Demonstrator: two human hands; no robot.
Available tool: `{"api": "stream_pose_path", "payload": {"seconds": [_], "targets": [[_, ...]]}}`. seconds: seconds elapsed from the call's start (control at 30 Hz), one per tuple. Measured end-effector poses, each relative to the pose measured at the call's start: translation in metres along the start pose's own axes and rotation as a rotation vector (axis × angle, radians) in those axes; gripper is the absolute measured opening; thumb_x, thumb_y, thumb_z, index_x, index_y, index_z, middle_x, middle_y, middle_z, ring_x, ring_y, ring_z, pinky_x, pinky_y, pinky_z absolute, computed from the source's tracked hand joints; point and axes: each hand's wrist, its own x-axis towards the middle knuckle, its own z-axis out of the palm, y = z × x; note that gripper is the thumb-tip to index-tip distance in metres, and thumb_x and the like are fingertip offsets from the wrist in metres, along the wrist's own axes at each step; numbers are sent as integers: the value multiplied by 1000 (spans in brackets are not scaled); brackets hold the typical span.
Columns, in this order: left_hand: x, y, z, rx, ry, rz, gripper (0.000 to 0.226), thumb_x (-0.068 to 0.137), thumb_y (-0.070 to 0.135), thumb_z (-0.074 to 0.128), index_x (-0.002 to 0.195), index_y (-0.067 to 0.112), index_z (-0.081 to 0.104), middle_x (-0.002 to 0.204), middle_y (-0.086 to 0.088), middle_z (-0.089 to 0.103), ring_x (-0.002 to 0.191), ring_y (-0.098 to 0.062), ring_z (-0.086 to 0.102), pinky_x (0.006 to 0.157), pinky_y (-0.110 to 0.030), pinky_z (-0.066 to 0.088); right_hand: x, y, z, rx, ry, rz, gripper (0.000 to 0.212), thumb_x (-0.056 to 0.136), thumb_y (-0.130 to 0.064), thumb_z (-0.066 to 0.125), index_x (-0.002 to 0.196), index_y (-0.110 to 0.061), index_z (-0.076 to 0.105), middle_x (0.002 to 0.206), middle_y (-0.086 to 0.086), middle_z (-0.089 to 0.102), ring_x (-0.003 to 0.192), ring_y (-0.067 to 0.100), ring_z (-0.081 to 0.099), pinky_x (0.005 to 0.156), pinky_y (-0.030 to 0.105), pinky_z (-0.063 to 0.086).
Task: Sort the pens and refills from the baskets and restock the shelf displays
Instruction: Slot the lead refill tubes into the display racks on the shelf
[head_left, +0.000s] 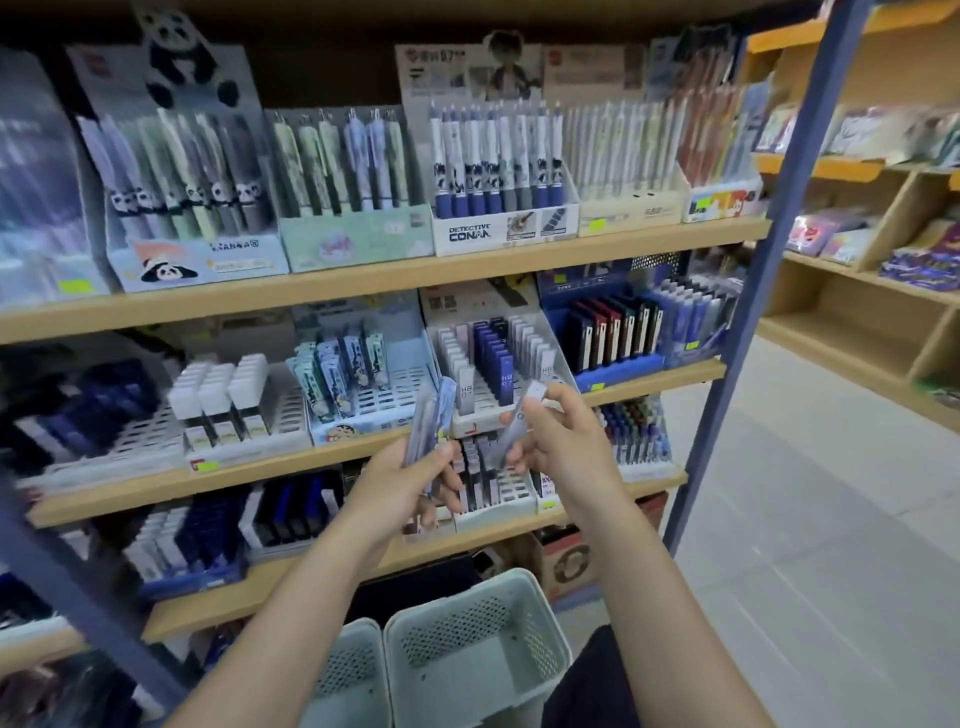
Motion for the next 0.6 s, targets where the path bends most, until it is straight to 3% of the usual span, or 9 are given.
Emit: {"api": "stream_pose_path", "payload": {"seconds": [0.13,0.23,0.37,0.5,0.6], "targets": [[18,2,13,-15,-17,1,19,103,20,54,114,6,60,68,-8,63,51,-22,56,38,-23,36,12,6,-22,-69,0,38,22,103,-35,51,111,-17,60,86,24,70,59,20,60,60,32,49],[25,5,22,-46,-54,6,20,103,19,53,116,5,61,65,-7,61,47,-19,52,37,-22,35,16,8,-32,-117,30,17,22,101,-32,55,97,-14,66,66,-2,67,48,7,50,50,20,40],[27,8,26,-109,-118,27,25,100,19,56,115,2,63,72,-12,64,54,-23,58,38,-23,37,16,11,-25,-113,13,4,19,97,-32,62,92,-17,72,63,-14,61,52,-1,49,60,22,40],[25,9,12,-175,-115,40,24,99,19,56,113,2,67,85,-16,71,66,-25,67,43,-24,43,18,6,-2,-104,-57,-6,18,99,-31,60,91,-19,71,55,-6,50,49,11,44,51,26,37],[20,7,-15,-184,-71,67,23,99,21,57,98,16,79,77,-13,69,52,-22,60,39,-24,39,22,4,27,-109,-120,-4,20,101,-33,55,96,-16,64,52,-1,45,45,15,40,44,25,32]]}}
